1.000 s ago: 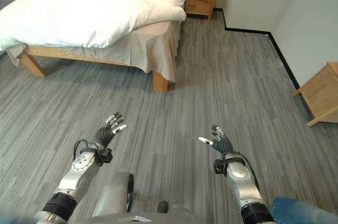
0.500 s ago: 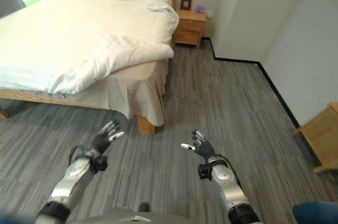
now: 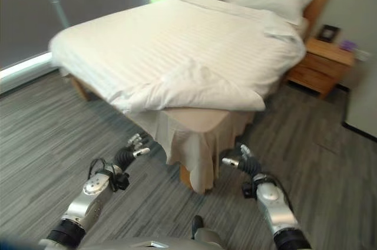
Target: Making the bed.
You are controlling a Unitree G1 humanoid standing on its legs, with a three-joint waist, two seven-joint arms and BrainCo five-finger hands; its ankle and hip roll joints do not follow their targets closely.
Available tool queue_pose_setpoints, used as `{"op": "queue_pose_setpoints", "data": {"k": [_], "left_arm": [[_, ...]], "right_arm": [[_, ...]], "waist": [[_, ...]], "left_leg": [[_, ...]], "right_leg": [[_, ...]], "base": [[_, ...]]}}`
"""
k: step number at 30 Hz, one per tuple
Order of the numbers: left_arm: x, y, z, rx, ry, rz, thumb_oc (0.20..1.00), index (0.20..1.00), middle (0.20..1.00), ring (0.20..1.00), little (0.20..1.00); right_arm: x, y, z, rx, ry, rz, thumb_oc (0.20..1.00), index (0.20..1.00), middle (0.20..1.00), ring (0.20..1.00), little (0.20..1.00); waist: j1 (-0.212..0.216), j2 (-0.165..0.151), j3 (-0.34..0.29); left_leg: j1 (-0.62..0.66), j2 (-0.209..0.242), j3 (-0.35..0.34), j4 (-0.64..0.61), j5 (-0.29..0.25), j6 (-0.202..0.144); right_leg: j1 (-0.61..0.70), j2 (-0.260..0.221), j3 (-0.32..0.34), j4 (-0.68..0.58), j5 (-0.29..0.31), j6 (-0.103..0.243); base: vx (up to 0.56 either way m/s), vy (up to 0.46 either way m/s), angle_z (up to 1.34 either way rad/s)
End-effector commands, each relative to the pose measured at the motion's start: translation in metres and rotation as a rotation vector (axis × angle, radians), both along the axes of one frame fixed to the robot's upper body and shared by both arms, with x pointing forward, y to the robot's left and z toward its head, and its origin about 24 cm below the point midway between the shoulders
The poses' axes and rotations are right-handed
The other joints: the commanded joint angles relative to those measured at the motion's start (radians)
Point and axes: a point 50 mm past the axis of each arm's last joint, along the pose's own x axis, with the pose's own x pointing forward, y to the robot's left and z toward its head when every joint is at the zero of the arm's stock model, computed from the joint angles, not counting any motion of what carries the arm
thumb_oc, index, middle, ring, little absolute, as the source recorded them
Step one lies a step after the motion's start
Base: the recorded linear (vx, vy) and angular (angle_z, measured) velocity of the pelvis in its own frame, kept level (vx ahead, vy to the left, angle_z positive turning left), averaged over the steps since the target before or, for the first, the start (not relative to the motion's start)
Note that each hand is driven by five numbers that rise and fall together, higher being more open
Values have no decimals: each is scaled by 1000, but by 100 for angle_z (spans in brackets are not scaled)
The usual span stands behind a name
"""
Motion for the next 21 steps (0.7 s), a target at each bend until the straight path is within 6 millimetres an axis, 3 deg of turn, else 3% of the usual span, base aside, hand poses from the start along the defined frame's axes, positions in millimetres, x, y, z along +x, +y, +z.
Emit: {"op": "queue_pose_setpoints", "data": {"k": [1,2,3,5,6,9,10,12,14,15,16,17,19,21], "left_arm": [[17,-14,31,-126,-125,-112,1000,1000,1000,1000,1000],[17,-14,31,-126,-125,-112,1000,1000,1000,1000,1000],[7,-8,21,-137,-72,-134,1000,1000,1000,1000,1000],[-9,-3,8,-159,11,-180,1000,1000,1000,1000,1000],[-9,-3,8,-160,10,-178,1000,1000,1000,1000,1000],[-23,5,3,-148,65,-244,1000,1000,1000,1000,1000],[-23,6,3,-149,65,-244,1000,1000,1000,1000,1000],[-29,10,2,-120,96,-306,1000,1000,1000,1000,1000],[-30,16,5,-106,112,-333,1000,1000,1000,1000,1000],[-30,16,5,-107,111,-331,1000,1000,1000,1000,1000],[-30,20,5,-90,116,-324,1000,1000,1000,1000,1000],[-28,21,3,-77,122,-328,1000,1000,1000,1000,1000],[-27,26,3,-48,125,-317,1000,1000,1000,1000,1000],[-26,28,3,-40,121,-309,1000,1000,1000,1000,1000]], "right_arm": [[15,-17,53,-77,-215,-3,1000,1000,1000,1000,1000],[15,-17,53,-77,-215,-3,1000,1000,1000,1000,1000],[25,-26,76,-160,-261,17,1000,1000,1000,1000,1000],[43,-32,109,-306,-295,68,1000,1000,1000,1000,1000],[44,-31,109,-307,-296,70,1000,1000,1000,1000,1000],[82,-35,156,-481,-321,83,1000,1000,1000,1000,1000],[82,-35,156,-481,-321,84,1000,1000,1000,1000,1000],[101,-56,191,-623,-269,9,1000,1000,1000,1000,1000],[121,-59,235,-757,-241,-78,1000,1000,1000,1000,1000],[121,-58,236,-759,-243,-76,1000,1000,1000,1000,1000],[125,-56,255,-839,-231,-91,1000,1000,1000,1000,1000],[129,-47,290,-908,-276,-138,1000,1000,1000,1000,1000],[128,-39,322,-961,-333,-181,1000,1000,1000,1000,1000],[126,-37,336,-975,-363,-205,1000,1000,1000,1000,1000]], "waist": [[-15,26,30],[-15,26,31],[-2,43,12],[3,63,4],[1,65,5],[17,67,-19],[16,68,-18],[41,57,-21],[68,46,-4],[67,47,-5],[78,39,0],[94,37,32],[111,30,60],[118,29,74]], "left_leg": [[-18,1,63,-236,213,8],[-17,1,63,-237,214,8],[-15,-17,78,-388,237,12],[18,-28,66,-449,242,15],[21,-28,65,-453,243,15],[56,-42,43,-500,240,15],[56,-42,43,-500,240,15],[53,-43,39,-500,236,14],[27,-43,39,-500,239,12],[24,-42,39,-500,239,12],[12,-42,36,-500,241,12],[-48,-41,24,-500,250,11],[-110,-45,9,-500,262,9],[-147,-45,2,-500,270,7]], "right_leg": [[111,-49,-30,-44,25,100],[112,-50,-30,-44,24,100],[125,-36,-53,-44,2,100],[129,-19,-76,-36,-19,98],[130,-19,-77,-36,-20,98],[134,-13,-82,-44,-16,103],[134,-13,-83,-44,-16,103],[132,-14,-82,-44,-16,106],[99,-13,-76,-44,-8,108],[96,-13,-76,-44,-7,108],[81,-12,-76,-44,-4,109],[23,-12,-76,-44,8,111],[-40,-12,-79,-44,25,114],[-73,-11,-81,-44,33,115]], "base": [[67,-19,54],[216,-43,41],[207,-42,43],[205,-39,11],[115,19,12],[153,46,-10],[92,37,-22],[76,53,0],[-8,58,-5],[-38,57,-17],[-128,46,5],[-193,60,-1],[-177,30,9],[-98,20,35]]}}
